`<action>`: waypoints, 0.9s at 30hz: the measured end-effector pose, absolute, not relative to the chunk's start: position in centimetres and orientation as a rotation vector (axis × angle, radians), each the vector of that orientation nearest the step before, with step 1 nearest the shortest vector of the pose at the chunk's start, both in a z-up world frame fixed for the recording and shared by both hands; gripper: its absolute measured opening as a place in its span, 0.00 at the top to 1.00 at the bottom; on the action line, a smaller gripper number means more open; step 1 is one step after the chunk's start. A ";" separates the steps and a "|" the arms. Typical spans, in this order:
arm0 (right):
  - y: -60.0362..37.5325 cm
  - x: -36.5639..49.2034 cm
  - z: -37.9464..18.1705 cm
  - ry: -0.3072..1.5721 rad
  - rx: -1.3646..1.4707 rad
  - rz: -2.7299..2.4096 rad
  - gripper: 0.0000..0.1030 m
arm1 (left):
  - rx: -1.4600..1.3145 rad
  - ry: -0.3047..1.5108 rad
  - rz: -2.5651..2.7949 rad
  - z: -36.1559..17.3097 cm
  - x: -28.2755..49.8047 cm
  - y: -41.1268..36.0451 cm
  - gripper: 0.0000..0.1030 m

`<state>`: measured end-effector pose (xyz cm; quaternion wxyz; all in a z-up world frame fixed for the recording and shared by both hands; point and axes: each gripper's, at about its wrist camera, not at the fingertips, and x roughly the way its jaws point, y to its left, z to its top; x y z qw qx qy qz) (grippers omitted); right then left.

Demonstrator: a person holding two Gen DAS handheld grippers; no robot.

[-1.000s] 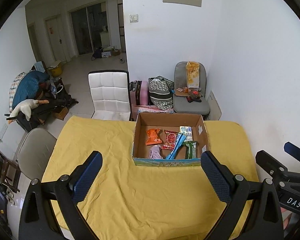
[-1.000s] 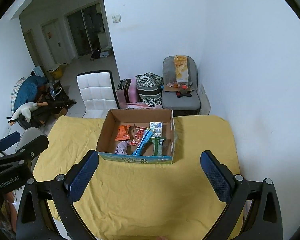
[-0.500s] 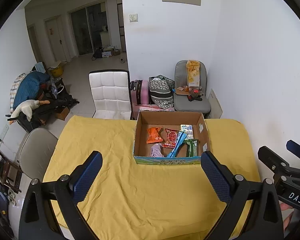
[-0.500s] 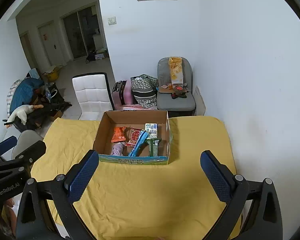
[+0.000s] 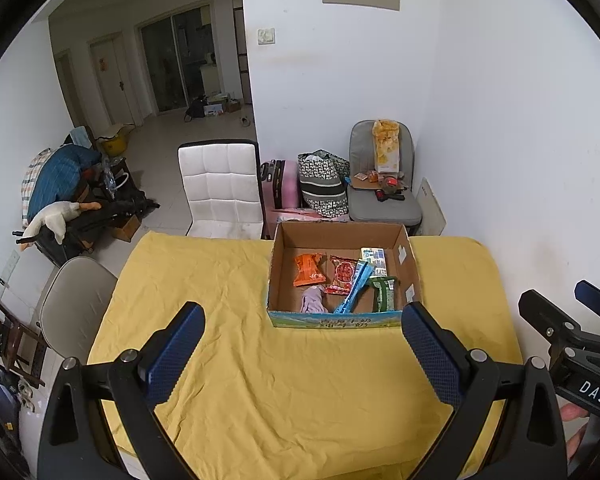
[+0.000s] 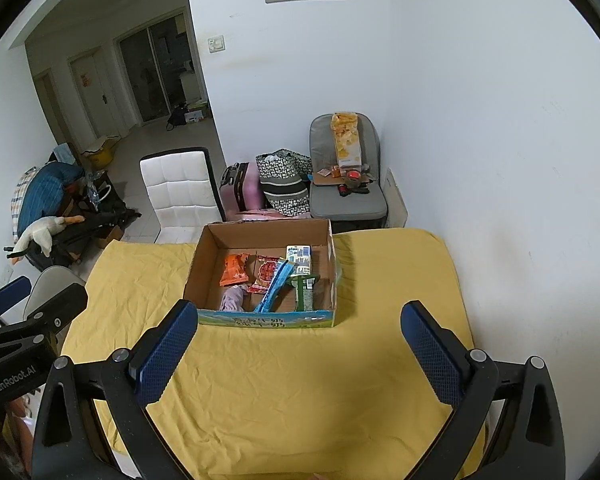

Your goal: Organize soft objects

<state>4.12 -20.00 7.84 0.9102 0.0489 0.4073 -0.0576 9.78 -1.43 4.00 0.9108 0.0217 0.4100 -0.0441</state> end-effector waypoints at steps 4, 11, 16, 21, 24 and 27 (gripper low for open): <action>-20.0 4.1 7.8 0.842 0.104 -0.118 0.00 | 0.043 0.845 -0.089 4.0 9.8 -1.5 0.02; -20.1 3.9 7.9 0.838 0.107 -0.123 0.00 | 0.056 0.847 -0.083 3.9 9.7 -1.4 0.02; -20.1 3.7 8.0 0.837 0.105 -0.125 0.00 | 0.058 0.850 -0.090 3.8 9.6 -1.2 0.02; -20.2 3.5 8.2 0.833 0.108 -0.134 0.00 | 0.045 0.848 -0.086 3.8 9.3 -0.8 0.01; -20.3 3.5 8.5 0.828 0.110 -0.140 0.00 | 0.038 0.848 -0.085 3.8 9.3 -0.5 0.01; -20.3 3.4 8.6 0.826 0.110 -0.143 0.00 | 0.040 0.849 -0.085 3.8 9.5 -0.6 0.01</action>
